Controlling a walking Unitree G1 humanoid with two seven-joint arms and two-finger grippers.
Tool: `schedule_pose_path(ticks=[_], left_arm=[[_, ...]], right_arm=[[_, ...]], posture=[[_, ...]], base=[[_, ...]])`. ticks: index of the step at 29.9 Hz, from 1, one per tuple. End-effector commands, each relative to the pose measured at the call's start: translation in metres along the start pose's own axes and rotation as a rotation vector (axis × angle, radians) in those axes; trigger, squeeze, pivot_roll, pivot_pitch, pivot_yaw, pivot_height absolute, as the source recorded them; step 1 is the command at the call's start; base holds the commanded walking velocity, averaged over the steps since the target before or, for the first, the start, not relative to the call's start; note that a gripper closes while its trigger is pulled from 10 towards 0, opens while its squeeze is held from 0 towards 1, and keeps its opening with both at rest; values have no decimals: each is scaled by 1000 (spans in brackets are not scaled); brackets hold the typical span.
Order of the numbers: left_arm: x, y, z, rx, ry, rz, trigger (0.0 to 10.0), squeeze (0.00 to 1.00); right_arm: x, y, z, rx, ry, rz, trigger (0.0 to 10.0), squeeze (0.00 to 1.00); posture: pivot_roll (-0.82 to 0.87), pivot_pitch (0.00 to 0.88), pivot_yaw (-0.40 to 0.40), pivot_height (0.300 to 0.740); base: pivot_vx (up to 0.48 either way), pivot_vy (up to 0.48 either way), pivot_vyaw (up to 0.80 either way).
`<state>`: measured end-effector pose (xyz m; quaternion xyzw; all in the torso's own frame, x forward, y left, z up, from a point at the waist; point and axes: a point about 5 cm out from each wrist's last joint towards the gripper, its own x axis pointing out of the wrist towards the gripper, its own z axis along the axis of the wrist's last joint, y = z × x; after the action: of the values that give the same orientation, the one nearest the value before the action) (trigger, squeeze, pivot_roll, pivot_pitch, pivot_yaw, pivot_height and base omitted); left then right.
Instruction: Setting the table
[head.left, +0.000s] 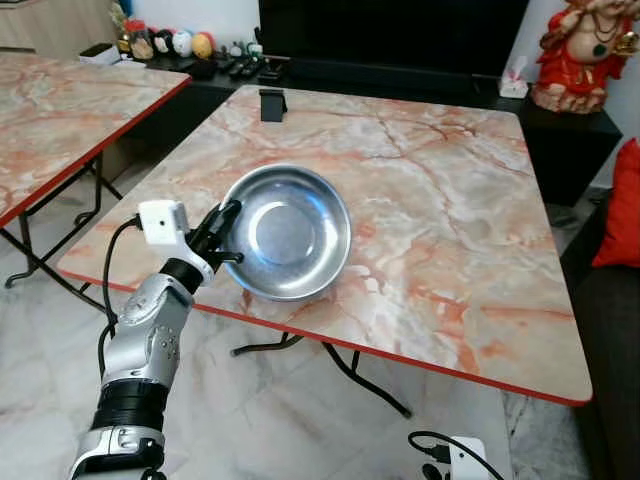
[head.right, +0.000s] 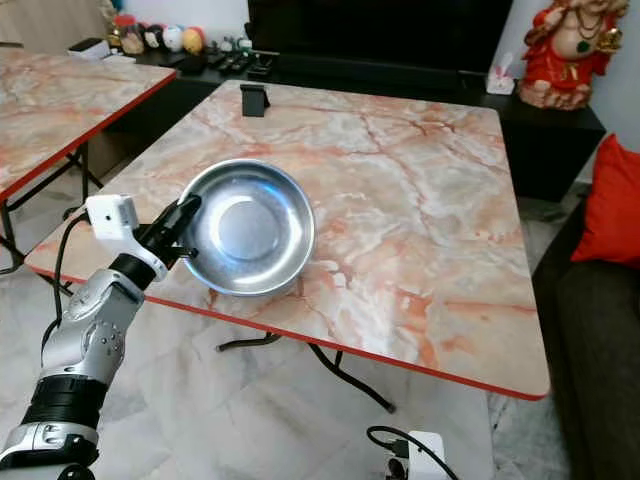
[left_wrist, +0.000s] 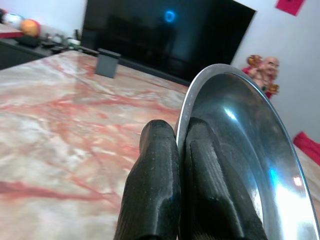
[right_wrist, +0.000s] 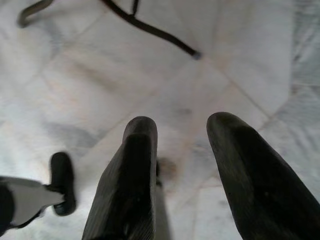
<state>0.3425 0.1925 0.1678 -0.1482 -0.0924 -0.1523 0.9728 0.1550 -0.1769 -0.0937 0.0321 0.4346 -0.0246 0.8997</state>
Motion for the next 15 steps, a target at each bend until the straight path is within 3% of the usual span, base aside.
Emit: schedule_pose_path(ticks=[1,15], left_arm=[[1,2,5,-4,-19,8,10000,0],[4,3,8,-24,-39,29,10000,0]], right_arm=[[0,0,-1,6,3,0,10000,0],[0,0,0,-6,3,3,10000,0]], posture=[[75,0,-22,740],[77,0,-23,740]], base=[[0,0,-775],[0,0,-775]])
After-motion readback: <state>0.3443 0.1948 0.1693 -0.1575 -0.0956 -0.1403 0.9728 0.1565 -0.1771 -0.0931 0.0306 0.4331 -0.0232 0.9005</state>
